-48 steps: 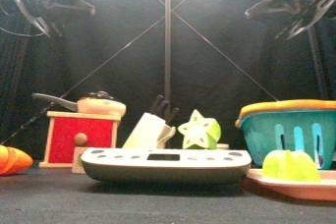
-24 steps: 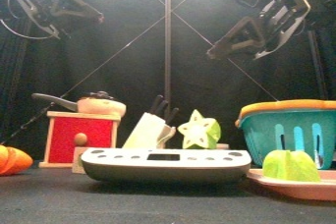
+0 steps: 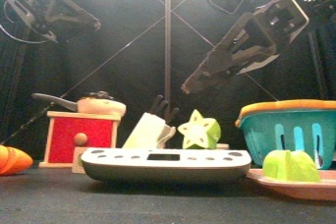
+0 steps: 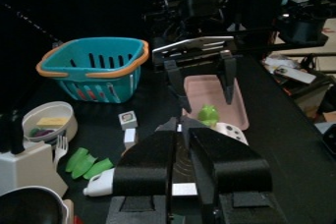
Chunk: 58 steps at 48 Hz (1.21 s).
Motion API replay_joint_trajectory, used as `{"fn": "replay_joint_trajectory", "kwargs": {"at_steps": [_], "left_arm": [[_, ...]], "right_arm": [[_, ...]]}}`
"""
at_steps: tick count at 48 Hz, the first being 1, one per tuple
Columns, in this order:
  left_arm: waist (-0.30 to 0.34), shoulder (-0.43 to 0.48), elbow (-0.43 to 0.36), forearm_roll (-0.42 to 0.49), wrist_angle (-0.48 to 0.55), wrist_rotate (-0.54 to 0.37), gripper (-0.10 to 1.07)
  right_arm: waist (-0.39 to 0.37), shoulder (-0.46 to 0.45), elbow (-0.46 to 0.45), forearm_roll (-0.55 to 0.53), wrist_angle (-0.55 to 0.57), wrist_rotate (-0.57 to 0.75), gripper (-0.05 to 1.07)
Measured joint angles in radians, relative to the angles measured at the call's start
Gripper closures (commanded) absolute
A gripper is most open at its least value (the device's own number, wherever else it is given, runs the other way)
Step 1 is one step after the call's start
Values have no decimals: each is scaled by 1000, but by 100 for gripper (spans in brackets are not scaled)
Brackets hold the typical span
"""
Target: Grab starfruit top
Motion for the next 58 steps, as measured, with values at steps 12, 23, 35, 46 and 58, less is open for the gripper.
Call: {"fn": "replay_joint_trajectory", "kwargs": {"at_steps": [12, 23, 35, 46, 58], "left_arm": [[0, -2, 0, 0, 0, 0, 43], [0, 0, 12, 0, 0, -2, 43], [2, 0, 18, 0, -2, -2, 43], [0, -2, 20, 2, -2, -3, 43], [0, -2, 29, 0, -2, -5, 43]], "right_arm": [[9, 29, -18, -101, 114, -3, 3], [-3, 74, -57, -156, 172, -3, 4], [-21, 117, -81, -193, 181, -5, 8], [-43, 118, -83, -195, 183, 0, 27], [-46, 117, -91, -196, 209, 0, 40]]}}
